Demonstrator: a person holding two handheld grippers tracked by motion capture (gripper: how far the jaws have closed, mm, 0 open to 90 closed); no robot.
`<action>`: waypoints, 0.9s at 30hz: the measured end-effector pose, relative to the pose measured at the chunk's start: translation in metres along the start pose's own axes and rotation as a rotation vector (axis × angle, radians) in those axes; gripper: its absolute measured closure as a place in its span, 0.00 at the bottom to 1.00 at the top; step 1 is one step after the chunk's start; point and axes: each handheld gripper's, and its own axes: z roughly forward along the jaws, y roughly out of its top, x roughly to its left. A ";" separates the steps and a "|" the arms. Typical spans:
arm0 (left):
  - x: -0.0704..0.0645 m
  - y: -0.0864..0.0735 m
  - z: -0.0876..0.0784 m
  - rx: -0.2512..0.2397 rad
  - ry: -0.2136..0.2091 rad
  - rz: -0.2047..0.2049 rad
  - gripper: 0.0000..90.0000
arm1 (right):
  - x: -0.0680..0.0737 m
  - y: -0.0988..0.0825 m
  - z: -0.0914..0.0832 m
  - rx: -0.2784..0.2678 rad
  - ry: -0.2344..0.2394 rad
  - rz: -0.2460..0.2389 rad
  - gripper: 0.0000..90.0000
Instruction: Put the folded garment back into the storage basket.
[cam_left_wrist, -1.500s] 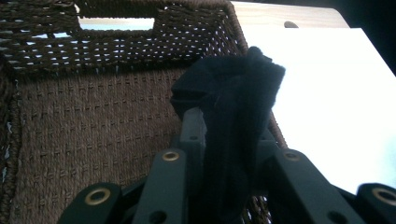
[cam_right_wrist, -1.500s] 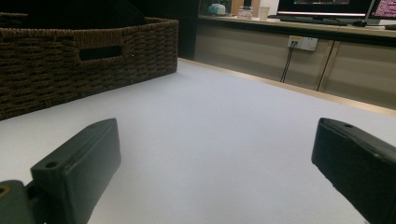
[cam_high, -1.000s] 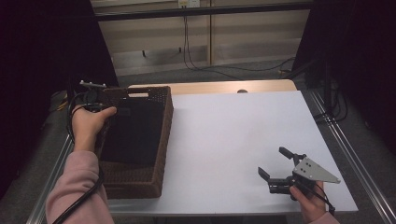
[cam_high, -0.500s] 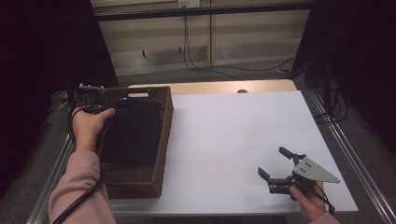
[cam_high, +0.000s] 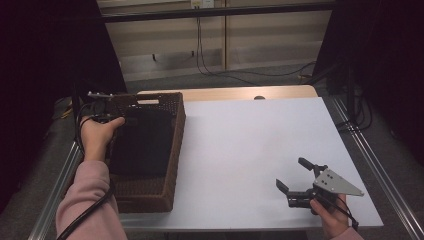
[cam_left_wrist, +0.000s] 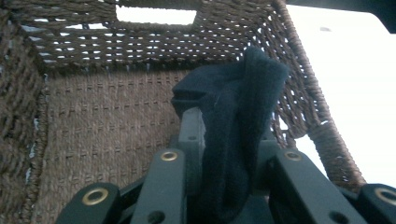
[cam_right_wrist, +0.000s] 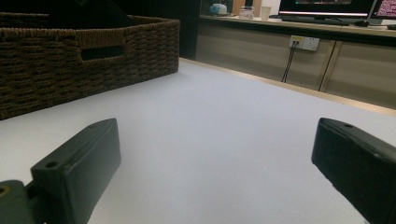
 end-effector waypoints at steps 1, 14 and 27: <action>0.002 0.000 0.001 0.006 -0.003 0.002 0.82 | 0.000 0.000 0.000 -0.001 -0.003 -0.001 0.01; 0.016 -0.004 0.003 0.033 0.035 0.036 0.81 | 0.000 0.000 0.000 0.004 -0.005 -0.005 0.01; 0.025 -0.011 0.008 -0.023 0.087 0.010 0.79 | 0.000 -0.001 0.001 0.008 -0.006 -0.001 0.01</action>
